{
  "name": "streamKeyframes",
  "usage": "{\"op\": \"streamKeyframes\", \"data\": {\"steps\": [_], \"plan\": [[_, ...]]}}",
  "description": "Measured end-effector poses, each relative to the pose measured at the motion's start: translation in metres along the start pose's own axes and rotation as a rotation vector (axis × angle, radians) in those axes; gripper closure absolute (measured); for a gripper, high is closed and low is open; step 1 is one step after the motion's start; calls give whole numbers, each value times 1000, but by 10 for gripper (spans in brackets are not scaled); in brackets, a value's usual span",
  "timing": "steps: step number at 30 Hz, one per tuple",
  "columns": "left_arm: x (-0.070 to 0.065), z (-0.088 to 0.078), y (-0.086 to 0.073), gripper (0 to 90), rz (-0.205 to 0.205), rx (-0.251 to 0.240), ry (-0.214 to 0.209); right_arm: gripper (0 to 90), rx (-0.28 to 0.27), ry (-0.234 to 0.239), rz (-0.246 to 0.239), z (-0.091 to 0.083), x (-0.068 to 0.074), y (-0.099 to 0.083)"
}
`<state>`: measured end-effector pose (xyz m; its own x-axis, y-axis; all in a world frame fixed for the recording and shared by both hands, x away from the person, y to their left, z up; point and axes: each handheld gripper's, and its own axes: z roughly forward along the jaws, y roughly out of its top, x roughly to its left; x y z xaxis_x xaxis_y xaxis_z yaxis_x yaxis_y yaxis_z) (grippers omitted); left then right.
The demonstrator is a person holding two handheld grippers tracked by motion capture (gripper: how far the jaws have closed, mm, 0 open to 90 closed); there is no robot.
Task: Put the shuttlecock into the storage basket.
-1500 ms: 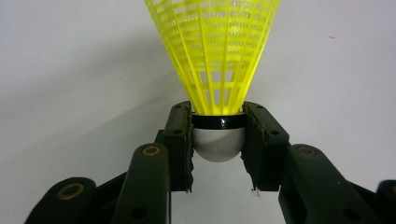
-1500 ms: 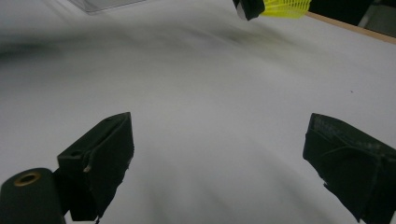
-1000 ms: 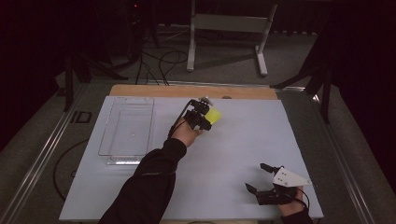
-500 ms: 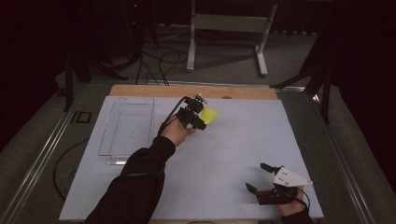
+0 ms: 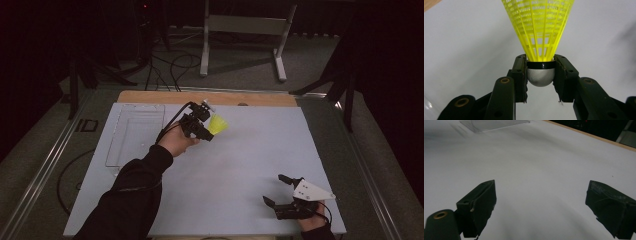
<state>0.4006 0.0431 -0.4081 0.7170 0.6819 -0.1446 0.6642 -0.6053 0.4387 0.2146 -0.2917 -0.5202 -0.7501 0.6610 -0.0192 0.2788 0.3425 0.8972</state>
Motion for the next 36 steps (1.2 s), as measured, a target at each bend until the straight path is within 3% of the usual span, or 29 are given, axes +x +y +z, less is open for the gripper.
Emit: {"op": "streamKeyframes", "data": {"steps": [10, 36], "plan": [[10, -24, -16, 659, 65, 35, -19, 97, 9, -3, -3, -1, 1, 1], [33, -83, -65, 658, 131, 59, -16, 92, -6, -6, 0, -4, 3, 5]]}}
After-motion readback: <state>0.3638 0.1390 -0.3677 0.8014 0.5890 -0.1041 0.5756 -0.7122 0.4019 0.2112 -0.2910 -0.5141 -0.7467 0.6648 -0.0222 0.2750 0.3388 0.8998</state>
